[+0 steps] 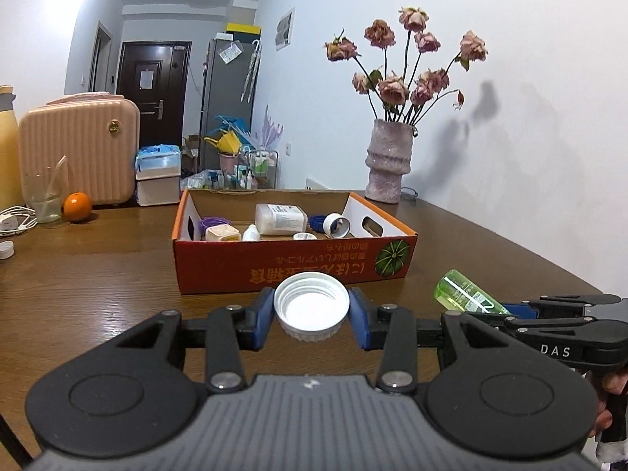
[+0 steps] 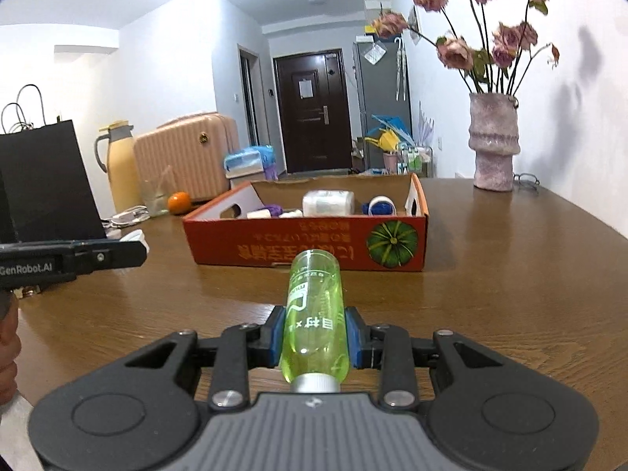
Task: Organize rigid objects
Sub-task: 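Carry the green bottle and white cap into the box and open both tools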
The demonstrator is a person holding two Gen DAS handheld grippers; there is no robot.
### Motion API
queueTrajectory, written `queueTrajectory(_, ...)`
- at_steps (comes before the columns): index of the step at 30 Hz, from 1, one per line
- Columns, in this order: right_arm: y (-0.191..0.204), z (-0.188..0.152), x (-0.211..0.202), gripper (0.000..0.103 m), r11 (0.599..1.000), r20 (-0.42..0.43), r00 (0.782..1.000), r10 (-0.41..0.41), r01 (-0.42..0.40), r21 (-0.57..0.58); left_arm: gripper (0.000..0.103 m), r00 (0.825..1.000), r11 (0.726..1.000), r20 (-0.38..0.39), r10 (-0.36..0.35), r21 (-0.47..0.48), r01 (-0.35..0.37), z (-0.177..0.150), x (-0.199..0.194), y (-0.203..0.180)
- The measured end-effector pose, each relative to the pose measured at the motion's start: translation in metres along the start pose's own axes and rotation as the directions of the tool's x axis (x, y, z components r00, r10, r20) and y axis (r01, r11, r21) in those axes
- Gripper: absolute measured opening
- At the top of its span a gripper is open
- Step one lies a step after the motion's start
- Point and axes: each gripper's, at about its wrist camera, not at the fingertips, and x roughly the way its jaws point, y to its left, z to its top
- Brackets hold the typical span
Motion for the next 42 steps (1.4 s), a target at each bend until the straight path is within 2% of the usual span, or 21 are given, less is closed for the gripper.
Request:
queueTrajectory(8, 0.000, 0.029, -0.005, 0.030, 0.999, 0.050, 0.999, 0.003, -0.001, -0.055, 0.041, 0.999, 1.000, 0.038, -0.006, 0.030, 0.005, 0.017, 0.005, 0.003)
queueTrajectory(15, -0.016, 0.099, 0.037, 0.030, 0.991, 0.071, 0.996, 0.050, -0.041, -0.125, 0.041, 0.999, 0.996, 0.027, -0.044, 0.082, 0.042, 0.068, 0.065, 0.010)
queueTrajectory(20, -0.031, 0.145, 0.108, 0.030, 0.984, -0.029, 0.995, 0.096, -0.099, -0.150, 0.041, 0.996, 0.994, -0.062, -0.056, 0.090, 0.061, 0.095, 0.138, 0.020)
queueTrajectory(23, -0.037, 0.159, 0.158, 0.030, 0.979, -0.113, 0.991, 0.072, -0.091, -0.180, 0.041, 0.991, 0.994, -0.126, -0.044, 0.098, 0.057, 0.105, 0.185, 0.026)
queueTrajectory(25, -0.042, 0.163, 0.189, 0.030, 0.978, -0.172, 0.984, 0.048, -0.082, -0.192, 0.041, 0.988, 0.990, -0.156, -0.020, 0.138, 0.042, 0.109, 0.214, 0.027)
queueTrajectory(30, -0.048, 0.163, 0.257, 0.030, 0.961, -0.305, 0.952, -0.026, -0.061, -0.271, 0.041, 0.973, 0.979, -0.232, 0.004, 0.198, 0.043, 0.105, 0.268, 0.030)
queueTrajectory(34, -0.051, 0.162, 0.286, 0.030, 0.948, -0.367, 0.928, -0.064, -0.058, -0.312, 0.041, 0.959, 0.977, -0.283, 0.010, 0.209, 0.052, 0.099, 0.295, 0.035)
queueTrajectory(39, -0.056, 0.166, 0.304, 0.030, 0.947, -0.387, 0.919, -0.067, -0.063, -0.315, 0.041, 0.942, 0.987, -0.334, 0.009, 0.154, 0.045, 0.094, 0.311, 0.050)
queueTrajectory(42, -0.060, 0.161, 0.309, 0.027, 0.949, -0.403, 0.913, -0.061, -0.072, -0.307, 0.044, 0.933, 0.994, -0.359, -0.018, 0.094, 0.055, 0.095, 0.316, 0.058)
